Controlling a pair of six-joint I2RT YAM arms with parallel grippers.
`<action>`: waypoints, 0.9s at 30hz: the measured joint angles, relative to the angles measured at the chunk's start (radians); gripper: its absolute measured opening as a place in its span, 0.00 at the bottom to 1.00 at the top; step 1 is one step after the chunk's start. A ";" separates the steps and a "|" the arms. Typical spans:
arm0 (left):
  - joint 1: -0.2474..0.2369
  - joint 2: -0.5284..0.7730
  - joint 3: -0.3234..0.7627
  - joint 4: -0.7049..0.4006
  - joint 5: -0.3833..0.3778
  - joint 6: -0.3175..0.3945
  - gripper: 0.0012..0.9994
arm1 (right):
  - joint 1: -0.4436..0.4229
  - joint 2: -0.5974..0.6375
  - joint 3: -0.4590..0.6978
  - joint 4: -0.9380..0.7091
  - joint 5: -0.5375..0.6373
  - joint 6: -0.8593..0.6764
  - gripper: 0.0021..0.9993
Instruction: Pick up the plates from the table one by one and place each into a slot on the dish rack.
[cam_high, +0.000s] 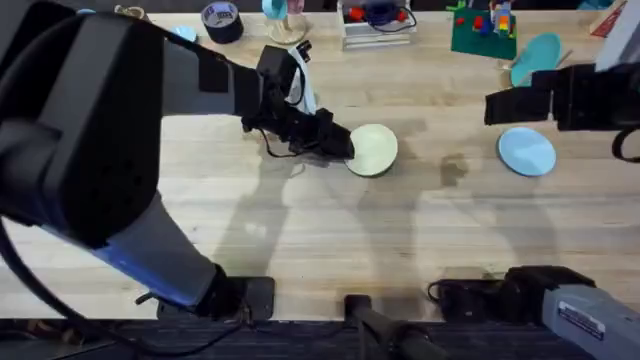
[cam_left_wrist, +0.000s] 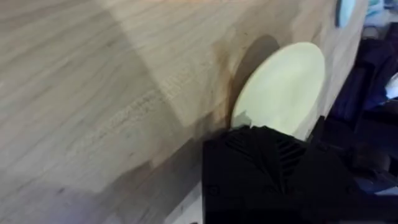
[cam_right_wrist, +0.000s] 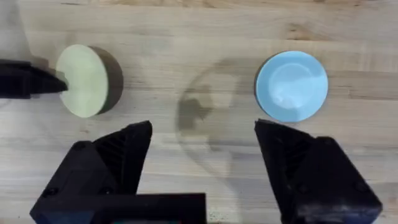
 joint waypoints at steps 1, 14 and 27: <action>0.000 0.004 0.000 0.001 0.005 0.001 0.04 | 0.000 0.000 0.000 0.000 0.000 0.000 1.00; 0.000 0.012 0.000 0.012 0.022 0.007 0.04 | 0.000 0.000 0.000 0.000 0.000 0.000 1.00; 0.000 0.011 0.000 0.016 0.021 0.007 0.04 | -0.003 0.169 0.004 0.037 -0.214 0.031 0.99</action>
